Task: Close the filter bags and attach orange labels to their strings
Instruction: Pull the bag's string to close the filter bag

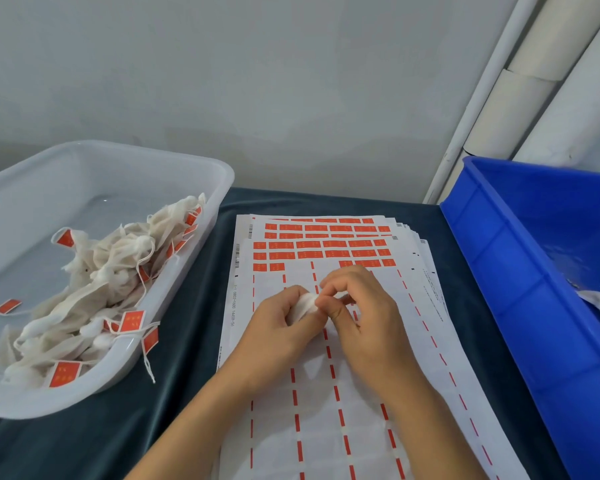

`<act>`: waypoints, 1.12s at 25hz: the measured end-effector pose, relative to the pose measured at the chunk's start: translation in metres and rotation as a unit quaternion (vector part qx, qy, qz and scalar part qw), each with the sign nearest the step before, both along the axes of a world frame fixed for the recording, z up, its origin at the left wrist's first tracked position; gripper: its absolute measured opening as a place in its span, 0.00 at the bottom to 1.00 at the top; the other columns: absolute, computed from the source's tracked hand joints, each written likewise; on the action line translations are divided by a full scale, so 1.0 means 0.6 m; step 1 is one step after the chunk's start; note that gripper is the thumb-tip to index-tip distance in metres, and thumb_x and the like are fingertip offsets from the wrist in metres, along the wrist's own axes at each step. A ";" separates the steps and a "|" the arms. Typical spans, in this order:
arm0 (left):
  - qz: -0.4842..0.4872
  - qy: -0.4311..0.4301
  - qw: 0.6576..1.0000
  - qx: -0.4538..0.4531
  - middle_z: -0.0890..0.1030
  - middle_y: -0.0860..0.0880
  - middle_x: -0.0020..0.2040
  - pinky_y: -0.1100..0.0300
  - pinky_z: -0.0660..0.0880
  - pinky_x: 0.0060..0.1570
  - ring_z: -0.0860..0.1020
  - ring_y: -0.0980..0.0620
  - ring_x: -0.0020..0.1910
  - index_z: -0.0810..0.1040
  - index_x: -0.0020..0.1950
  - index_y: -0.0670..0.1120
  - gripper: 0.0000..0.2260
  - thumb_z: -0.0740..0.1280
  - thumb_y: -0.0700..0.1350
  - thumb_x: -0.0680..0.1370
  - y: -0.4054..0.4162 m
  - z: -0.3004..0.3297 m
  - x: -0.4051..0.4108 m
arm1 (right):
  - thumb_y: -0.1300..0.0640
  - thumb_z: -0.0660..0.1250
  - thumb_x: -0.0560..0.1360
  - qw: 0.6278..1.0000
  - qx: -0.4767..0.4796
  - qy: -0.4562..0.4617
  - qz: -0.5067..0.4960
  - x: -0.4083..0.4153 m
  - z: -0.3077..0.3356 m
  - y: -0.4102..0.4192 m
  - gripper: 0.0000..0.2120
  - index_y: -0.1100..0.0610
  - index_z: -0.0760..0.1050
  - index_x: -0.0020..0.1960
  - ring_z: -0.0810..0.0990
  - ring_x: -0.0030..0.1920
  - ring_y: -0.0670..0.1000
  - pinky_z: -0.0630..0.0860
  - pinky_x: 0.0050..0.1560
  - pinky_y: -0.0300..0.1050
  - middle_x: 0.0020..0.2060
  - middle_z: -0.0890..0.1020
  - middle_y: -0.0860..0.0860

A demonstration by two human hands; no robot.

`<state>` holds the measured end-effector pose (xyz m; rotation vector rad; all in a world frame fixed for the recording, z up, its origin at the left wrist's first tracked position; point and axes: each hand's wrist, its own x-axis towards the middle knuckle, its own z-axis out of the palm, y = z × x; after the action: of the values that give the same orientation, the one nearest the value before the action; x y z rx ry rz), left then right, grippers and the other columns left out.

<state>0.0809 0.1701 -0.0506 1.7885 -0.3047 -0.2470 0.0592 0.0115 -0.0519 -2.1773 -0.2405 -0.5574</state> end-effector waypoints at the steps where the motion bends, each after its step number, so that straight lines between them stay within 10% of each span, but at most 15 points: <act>1: 0.005 -0.015 1.000 0.015 0.82 0.56 0.42 0.68 0.77 0.42 0.81 0.56 0.43 0.80 0.49 0.52 0.07 0.68 0.53 0.83 0.000 -0.001 0.000 | 0.48 0.66 0.81 0.999 0.038 0.028 0.006 -0.001 0.003 -0.001 0.02 0.44 0.77 0.50 0.80 0.55 0.43 0.77 0.53 0.30 0.50 0.80 0.37; 11: 0.077 -0.102 0.987 0.097 0.79 0.68 0.47 0.78 0.72 0.42 0.78 0.65 0.49 0.76 0.46 0.59 0.07 0.68 0.50 0.82 -0.014 -0.015 -0.005 | 0.39 0.67 0.75 0.986 0.122 0.115 0.001 -0.007 0.008 -0.007 0.08 0.42 0.79 0.47 0.83 0.51 0.41 0.79 0.49 0.29 0.45 0.83 0.35; 28: 0.019 -0.071 0.995 0.069 0.81 0.58 0.41 0.72 0.73 0.37 0.79 0.58 0.42 0.79 0.47 0.57 0.06 0.66 0.52 0.83 -0.004 -0.012 -0.008 | 0.62 0.70 0.81 0.967 0.200 0.137 0.071 -0.002 0.005 -0.023 0.15 0.40 0.84 0.54 0.84 0.52 0.48 0.82 0.53 0.39 0.48 0.86 0.43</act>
<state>0.0762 0.1676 -0.0579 1.9503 -0.3622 -0.1154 0.0580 -0.0021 -0.0486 -1.7995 -0.1184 -0.1960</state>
